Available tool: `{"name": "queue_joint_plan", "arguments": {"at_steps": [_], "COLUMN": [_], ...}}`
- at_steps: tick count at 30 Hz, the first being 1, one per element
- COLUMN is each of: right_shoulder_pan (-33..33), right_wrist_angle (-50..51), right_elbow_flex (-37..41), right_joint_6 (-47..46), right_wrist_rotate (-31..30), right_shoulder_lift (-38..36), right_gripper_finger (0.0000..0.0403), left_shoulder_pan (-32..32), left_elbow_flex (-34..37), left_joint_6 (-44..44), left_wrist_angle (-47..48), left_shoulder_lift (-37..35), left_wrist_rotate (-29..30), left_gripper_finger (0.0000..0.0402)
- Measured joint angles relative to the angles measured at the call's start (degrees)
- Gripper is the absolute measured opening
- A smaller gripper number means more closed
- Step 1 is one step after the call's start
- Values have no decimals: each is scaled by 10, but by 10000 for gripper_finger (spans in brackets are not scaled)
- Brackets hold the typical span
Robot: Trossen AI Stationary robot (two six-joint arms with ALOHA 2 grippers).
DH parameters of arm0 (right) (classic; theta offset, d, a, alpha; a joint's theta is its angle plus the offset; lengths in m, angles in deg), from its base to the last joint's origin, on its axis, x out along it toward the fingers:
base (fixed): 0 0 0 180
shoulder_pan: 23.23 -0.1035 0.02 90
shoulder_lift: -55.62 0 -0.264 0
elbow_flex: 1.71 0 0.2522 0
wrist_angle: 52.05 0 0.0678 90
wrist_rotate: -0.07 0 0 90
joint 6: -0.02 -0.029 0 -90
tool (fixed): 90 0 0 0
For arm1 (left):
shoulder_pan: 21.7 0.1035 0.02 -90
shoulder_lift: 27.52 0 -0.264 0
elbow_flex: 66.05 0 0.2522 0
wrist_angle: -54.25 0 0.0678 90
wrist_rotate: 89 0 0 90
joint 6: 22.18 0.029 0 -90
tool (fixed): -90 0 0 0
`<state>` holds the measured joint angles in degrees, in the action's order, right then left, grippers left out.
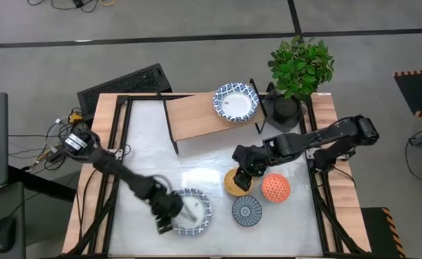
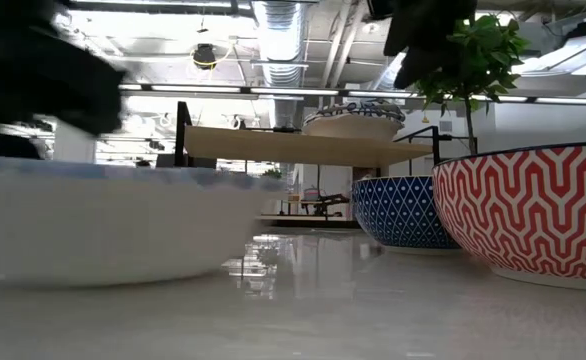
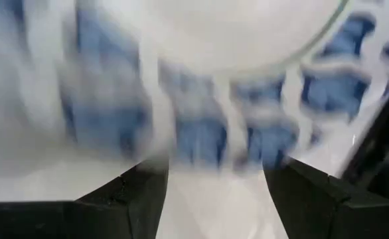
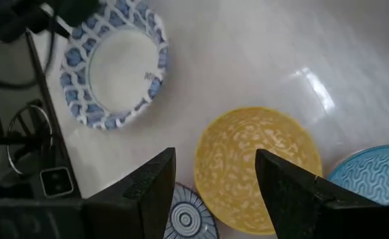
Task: Place and stack bowls onto a shelf
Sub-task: Stack the white patterned bowl on top of the white patterned bowls on the shelf
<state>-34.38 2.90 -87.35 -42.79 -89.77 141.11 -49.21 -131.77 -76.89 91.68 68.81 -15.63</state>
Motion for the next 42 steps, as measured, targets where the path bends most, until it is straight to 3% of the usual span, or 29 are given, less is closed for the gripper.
{"name": "queue_joint_plan", "arguments": {"at_steps": [9,15,21,27,37,42], "right_shoulder_pan": [39,52,53,52,49,44], "right_wrist_angle": [-7,-42,-123,-147,-157,-166], "right_elbow_flex": [-1,-1,-1,-6,-52,-57], "right_joint_6": [29,97,114,131,141,144], "right_wrist_rotate": [-3,-6,-1,0,13,28], "right_shoulder_lift": [12,50,130,189,248,265], "right_gripper_finger": [234,234,234,234,234,234], "left_shoulder_pan": [108,99,78,57,36,35], "left_elbow_flex": [0,0,0,0,-1,-1], "left_joint_6": [139,134,120,80,-19,-33], "left_wrist_angle": [-49,39,85,105,154,175], "left_shoulder_lift": [0,0,-27,-117,-275,-320], "left_wrist_rotate": [-10,-59,-48,21,220,247], "left_gripper_finger": [232,232,232,232,232,232]}}
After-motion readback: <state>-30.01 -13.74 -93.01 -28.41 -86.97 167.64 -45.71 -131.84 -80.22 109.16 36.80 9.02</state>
